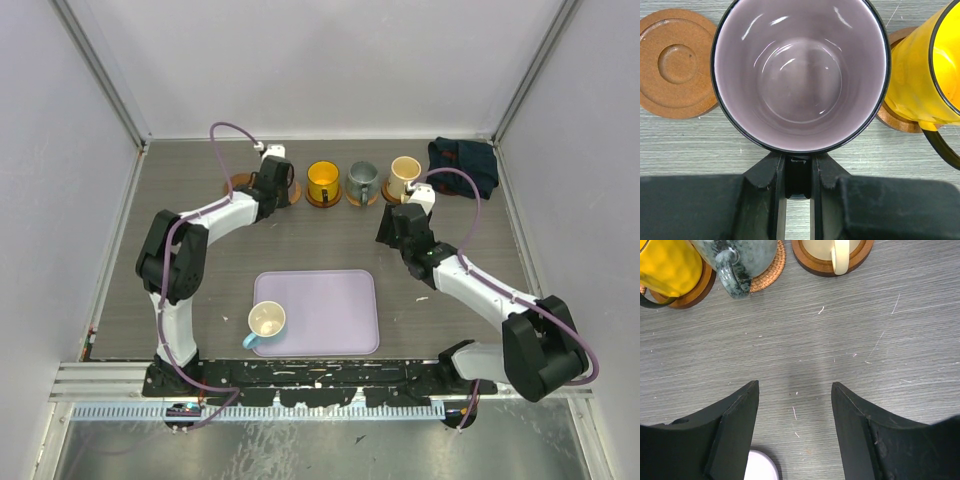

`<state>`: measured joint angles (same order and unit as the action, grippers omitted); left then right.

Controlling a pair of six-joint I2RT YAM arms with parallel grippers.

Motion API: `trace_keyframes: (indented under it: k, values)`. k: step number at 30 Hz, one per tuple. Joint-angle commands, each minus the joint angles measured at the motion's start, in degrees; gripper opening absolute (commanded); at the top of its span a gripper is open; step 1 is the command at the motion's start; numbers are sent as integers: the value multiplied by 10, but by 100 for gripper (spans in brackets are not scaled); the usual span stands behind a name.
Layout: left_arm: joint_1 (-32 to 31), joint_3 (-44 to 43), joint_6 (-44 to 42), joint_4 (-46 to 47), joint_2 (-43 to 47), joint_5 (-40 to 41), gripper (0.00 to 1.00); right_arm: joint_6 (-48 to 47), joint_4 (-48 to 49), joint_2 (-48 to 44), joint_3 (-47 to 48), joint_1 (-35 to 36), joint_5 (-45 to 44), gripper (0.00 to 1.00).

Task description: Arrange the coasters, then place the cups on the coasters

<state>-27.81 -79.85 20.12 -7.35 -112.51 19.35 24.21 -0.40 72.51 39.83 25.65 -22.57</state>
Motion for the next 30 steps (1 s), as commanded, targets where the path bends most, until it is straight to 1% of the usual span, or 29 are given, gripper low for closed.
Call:
trace_keyframes:
  k: [1,30]
  values:
    - [-3,-41,-1,52,3,18,4,7,30,-3,6,-3,-1,64]
    - [-4,-58,-14,44,-20,25,5,17,34,-2,-7,-3,11,64]
